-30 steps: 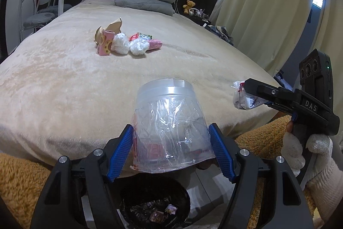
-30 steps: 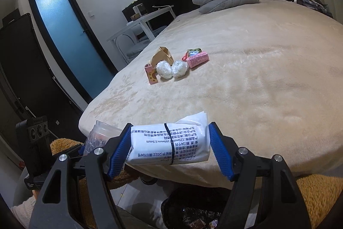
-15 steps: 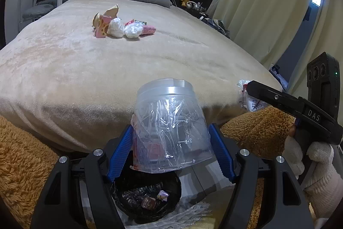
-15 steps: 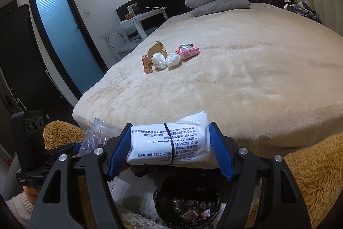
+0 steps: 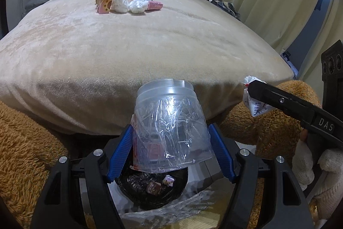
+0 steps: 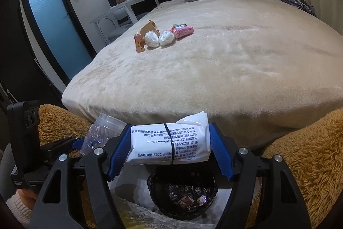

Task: Collect trash
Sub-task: 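Carry the clear cup and white packet down over the black bin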

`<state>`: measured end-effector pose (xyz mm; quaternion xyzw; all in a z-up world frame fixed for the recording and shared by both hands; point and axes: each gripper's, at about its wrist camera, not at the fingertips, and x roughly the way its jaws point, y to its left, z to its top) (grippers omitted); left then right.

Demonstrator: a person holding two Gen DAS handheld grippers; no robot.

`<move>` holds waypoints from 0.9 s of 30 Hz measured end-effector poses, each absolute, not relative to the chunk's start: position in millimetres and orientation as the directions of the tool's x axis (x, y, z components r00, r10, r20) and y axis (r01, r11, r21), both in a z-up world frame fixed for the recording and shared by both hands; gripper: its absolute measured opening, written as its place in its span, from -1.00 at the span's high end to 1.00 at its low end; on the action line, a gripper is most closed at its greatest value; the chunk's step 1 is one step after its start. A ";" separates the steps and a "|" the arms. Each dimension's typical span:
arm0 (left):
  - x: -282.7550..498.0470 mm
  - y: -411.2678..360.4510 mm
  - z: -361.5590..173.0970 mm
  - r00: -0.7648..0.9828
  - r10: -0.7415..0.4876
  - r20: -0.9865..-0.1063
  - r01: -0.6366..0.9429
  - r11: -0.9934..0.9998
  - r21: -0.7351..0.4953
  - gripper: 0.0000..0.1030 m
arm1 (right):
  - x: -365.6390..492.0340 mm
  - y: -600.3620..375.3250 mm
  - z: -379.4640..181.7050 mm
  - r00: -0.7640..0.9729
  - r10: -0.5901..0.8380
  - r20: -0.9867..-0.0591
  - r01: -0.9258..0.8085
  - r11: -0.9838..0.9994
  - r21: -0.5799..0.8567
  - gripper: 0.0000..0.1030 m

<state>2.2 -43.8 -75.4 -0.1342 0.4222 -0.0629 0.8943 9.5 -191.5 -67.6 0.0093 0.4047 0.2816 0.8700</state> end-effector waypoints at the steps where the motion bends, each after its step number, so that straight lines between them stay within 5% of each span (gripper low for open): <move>1: 3.9 -44.6 -77.7 0.626 -0.220 -0.748 -0.005 0.958 -0.286 -0.36 | 11.7 -190.4 -70.8 0.507 0.487 -0.711 -0.473 0.847 0.242 -0.38; 27: 40.6 -45.3 -155.8 0.342 -0.189 -0.921 -0.122 0.962 -0.243 -0.37 | 50.6 -159.4 -157.4 0.208 0.324 -0.923 -0.376 0.897 0.231 -0.38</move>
